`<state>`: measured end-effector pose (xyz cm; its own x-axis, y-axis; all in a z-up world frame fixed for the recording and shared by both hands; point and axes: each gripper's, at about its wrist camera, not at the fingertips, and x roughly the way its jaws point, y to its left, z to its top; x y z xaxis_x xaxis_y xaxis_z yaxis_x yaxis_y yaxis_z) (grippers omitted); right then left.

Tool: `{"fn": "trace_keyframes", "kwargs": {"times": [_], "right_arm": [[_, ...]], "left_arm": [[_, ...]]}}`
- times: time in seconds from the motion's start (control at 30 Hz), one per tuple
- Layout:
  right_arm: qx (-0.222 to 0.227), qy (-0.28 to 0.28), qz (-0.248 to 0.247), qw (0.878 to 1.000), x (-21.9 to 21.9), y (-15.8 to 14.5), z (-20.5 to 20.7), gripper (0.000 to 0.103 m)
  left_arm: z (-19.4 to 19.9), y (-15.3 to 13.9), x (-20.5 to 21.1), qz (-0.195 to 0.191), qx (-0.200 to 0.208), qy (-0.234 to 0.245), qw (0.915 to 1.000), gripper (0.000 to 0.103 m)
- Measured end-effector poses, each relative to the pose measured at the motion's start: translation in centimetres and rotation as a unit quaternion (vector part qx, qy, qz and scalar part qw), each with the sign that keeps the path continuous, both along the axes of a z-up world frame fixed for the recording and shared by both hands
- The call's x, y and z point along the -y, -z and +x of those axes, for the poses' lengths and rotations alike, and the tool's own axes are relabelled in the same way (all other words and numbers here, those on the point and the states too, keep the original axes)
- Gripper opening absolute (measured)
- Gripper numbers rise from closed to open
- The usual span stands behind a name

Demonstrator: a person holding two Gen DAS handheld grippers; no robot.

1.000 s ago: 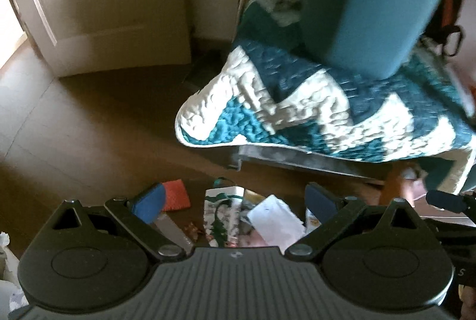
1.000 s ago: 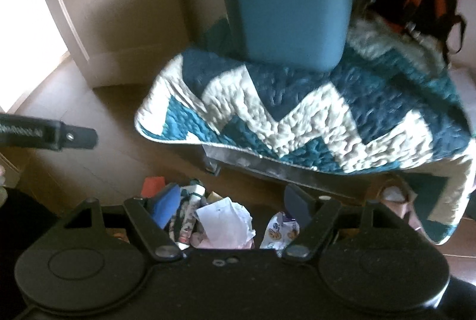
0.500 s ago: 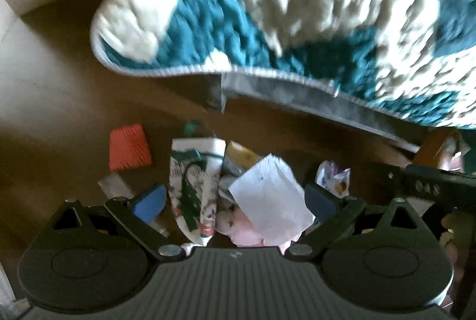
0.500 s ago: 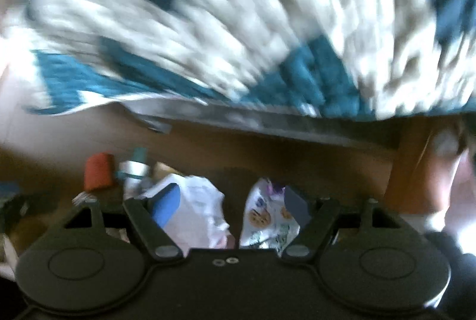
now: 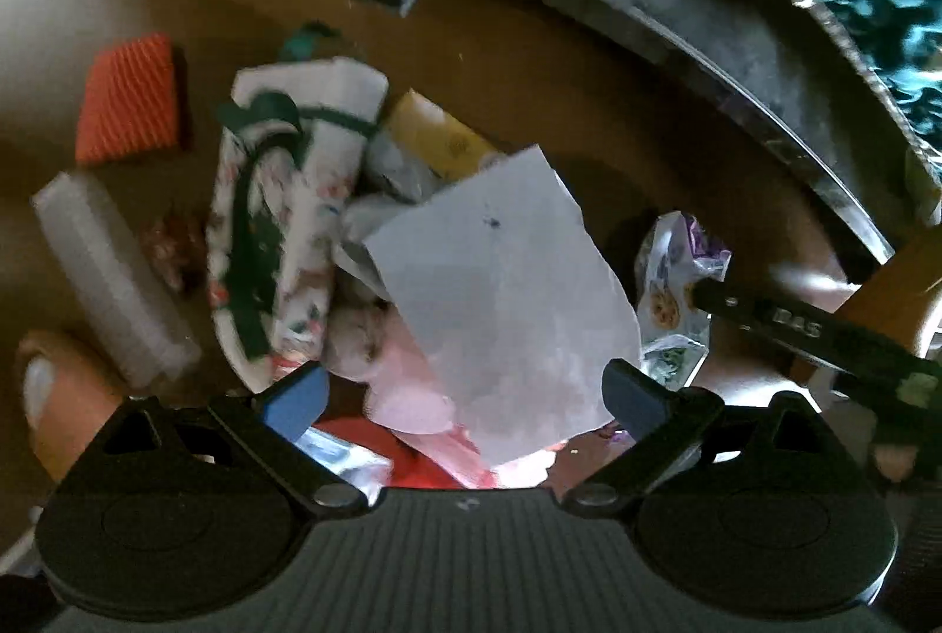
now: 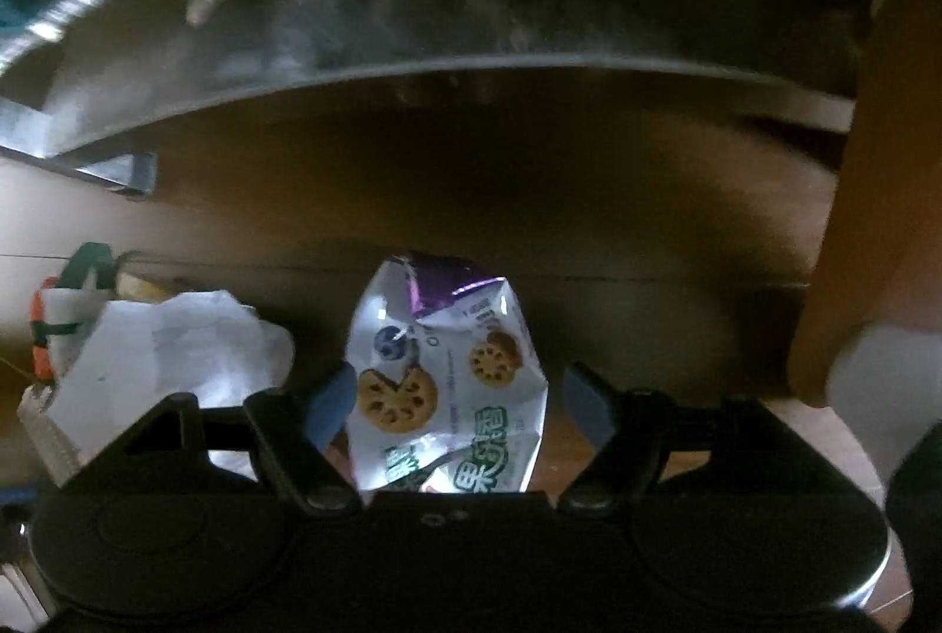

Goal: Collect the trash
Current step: 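Lower left tool onto white tissue while right tool lowers onto cookie wrapper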

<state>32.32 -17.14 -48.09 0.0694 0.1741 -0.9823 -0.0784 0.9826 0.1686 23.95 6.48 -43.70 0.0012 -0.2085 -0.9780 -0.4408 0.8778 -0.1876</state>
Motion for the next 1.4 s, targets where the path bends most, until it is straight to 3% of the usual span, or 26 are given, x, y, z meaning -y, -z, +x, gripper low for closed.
{"fn": "trace_keyframes", "kwargs": {"times": [0.2,0.33,0.47,0.77,0.93,1.0,1.07,1.1,1.17,1.2,1.23,1.37,1.4], "right_arm": [[-0.013,0.018,0.000,1.000,0.1,2.8,1.4,0.077],[0.006,0.037,0.019,0.999,0.4,2.0,2.1,0.077],[0.028,0.010,0.013,0.999,-0.6,1.2,2.7,0.077],[0.032,-0.021,-0.010,0.999,-2.3,3.3,3.6,0.075],[0.033,-0.038,-0.014,0.999,-3.2,4.2,4.0,0.074],[0.038,-0.044,-0.022,0.998,-3.5,4.3,4.0,0.073],[0.038,-0.047,-0.021,0.998,-3.8,4.5,3.8,0.072],[0.040,-0.049,-0.023,0.998,-3.9,4.5,3.8,0.072],[0.040,-0.054,-0.024,0.997,-3.9,4.5,3.4,0.070],[0.041,-0.060,-0.026,0.997,-4.2,4.5,3.3,0.056],[0.040,-0.067,-0.030,0.997,-4.0,4.6,2.8,0.035],[0.032,-0.092,-0.031,0.995,-4.7,4.7,2.2,0.034],[0.034,-0.095,-0.037,0.994,-4.9,4.4,2.0,0.030]], "left_arm": [[0.5,1.6,0.8,-0.018,-0.013,0.000,0.9998,0.100],[0.8,1.0,0.7,-0.002,-0.010,-0.007,0.9999,0.099],[2.6,0.3,1.6,0.015,0.014,0.014,0.9997,0.100],[3.8,2.6,3.3,0.009,-0.005,0.024,0.9997,0.097],[3.8,3.9,2.7,0.000,-0.023,0.013,0.9996,0.069],[3.8,4.2,2.7,-0.003,-0.029,0.007,0.9995,0.053],[3.6,4.6,2.5,-0.006,-0.035,0.000,0.9994,0.030],[3.4,4.5,2.5,-0.010,-0.034,-0.001,0.9994,0.027],[3.3,4.3,2.6,-0.013,-0.026,0.002,0.9996,0.010],[3.3,4.1,2.7,-0.013,-0.021,0.006,0.9997,0.010],[3.5,3.9,2.8,-0.012,-0.017,0.008,0.9998,0.007],[3.5,2.9,2.9,-0.012,-0.006,0.013,0.9998,0.004],[3.3,2.4,2.7,-0.013,-0.005,0.014,0.9998,0.004]]}}
